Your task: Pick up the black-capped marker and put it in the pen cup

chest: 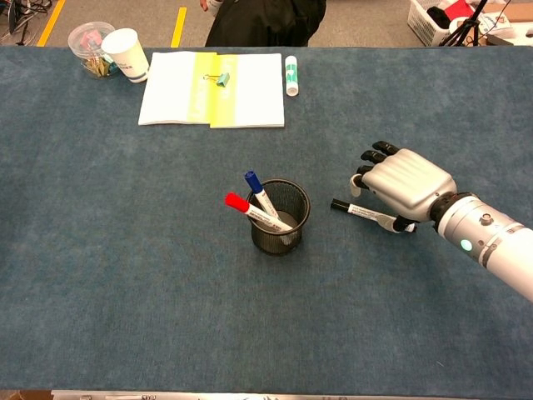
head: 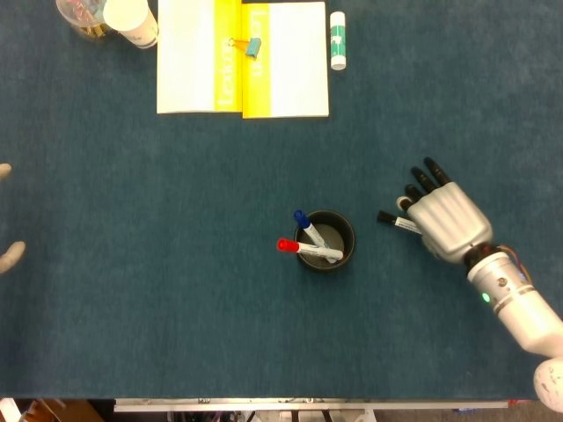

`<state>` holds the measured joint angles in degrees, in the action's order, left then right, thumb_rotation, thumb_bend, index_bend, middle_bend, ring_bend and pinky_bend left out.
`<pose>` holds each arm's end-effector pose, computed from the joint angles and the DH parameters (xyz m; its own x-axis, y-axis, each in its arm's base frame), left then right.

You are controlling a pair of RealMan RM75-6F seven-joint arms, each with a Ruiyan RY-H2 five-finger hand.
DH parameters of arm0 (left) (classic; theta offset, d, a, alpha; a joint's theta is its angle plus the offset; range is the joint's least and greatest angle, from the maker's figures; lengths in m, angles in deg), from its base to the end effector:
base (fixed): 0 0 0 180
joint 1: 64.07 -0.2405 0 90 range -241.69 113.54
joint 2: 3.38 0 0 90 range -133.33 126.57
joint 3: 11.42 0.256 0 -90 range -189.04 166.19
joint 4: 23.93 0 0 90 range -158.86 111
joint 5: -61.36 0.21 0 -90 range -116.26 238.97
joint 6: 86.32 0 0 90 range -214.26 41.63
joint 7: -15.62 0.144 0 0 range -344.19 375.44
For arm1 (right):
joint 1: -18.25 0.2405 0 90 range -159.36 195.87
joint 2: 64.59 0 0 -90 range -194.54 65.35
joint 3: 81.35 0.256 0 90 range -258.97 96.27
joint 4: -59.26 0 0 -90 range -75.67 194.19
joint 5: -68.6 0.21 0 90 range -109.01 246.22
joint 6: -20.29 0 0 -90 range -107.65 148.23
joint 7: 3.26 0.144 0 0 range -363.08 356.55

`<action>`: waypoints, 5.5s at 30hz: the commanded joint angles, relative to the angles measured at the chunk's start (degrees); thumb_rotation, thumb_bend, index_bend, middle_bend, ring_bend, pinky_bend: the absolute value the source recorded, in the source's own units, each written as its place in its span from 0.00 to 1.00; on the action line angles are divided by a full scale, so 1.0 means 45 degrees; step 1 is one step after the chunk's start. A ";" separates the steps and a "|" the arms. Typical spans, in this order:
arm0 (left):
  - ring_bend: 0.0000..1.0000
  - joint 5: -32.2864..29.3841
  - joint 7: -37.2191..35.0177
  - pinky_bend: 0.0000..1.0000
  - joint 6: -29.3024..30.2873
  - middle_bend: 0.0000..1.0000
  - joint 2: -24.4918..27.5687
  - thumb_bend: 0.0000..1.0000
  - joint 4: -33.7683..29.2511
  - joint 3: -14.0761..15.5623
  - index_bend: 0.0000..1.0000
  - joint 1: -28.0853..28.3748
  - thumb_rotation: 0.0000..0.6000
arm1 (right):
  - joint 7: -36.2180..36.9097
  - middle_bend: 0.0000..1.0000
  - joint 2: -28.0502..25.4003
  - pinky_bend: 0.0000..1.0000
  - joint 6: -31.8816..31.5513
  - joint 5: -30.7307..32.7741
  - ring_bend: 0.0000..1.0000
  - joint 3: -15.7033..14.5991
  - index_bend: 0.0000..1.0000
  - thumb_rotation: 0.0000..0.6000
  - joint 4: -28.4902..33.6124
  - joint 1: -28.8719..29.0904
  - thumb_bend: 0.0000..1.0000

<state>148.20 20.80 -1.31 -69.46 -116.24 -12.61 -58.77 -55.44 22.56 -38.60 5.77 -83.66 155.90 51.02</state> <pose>-0.3071 0.1769 0.1431 0.4501 0.0293 0.8925 0.8928 -0.0345 -0.4491 -0.1936 -0.2411 -0.0385 0.7983 -0.2778 0.5344 -0.5941 -0.5093 0.6226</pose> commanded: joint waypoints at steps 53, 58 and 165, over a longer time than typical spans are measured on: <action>0.18 0.0069 -0.0637 0.15 0.0126 0.18 0.0244 0.15 0.0230 0.0054 0.17 -0.0189 1.00 | -0.0443 0.31 0.1615 0.03 -0.0325 0.0014 0.10 -0.0412 0.48 1.00 -0.0755 0.0730 0.29; 0.18 0.0086 -0.0617 0.15 0.0098 0.18 0.0230 0.15 0.0219 0.0055 0.17 -0.0173 1.00 | -0.0580 0.31 0.1702 0.03 -0.0330 -0.0027 0.10 -0.0466 0.47 1.00 -0.0807 0.0741 0.29; 0.18 -0.0005 0.0297 0.15 -0.0330 0.18 -0.0311 0.15 0.0207 -0.0305 0.17 0.0365 1.00 | 0.5744 0.31 -0.3036 0.00 -0.5374 -0.4247 0.10 0.0506 0.26 1.00 0.1108 -0.3456 0.26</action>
<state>148.16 22.12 -2.85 -70.74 -115.38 -13.95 -57.17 -30.26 9.29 -61.93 -13.39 -81.20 161.22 36.30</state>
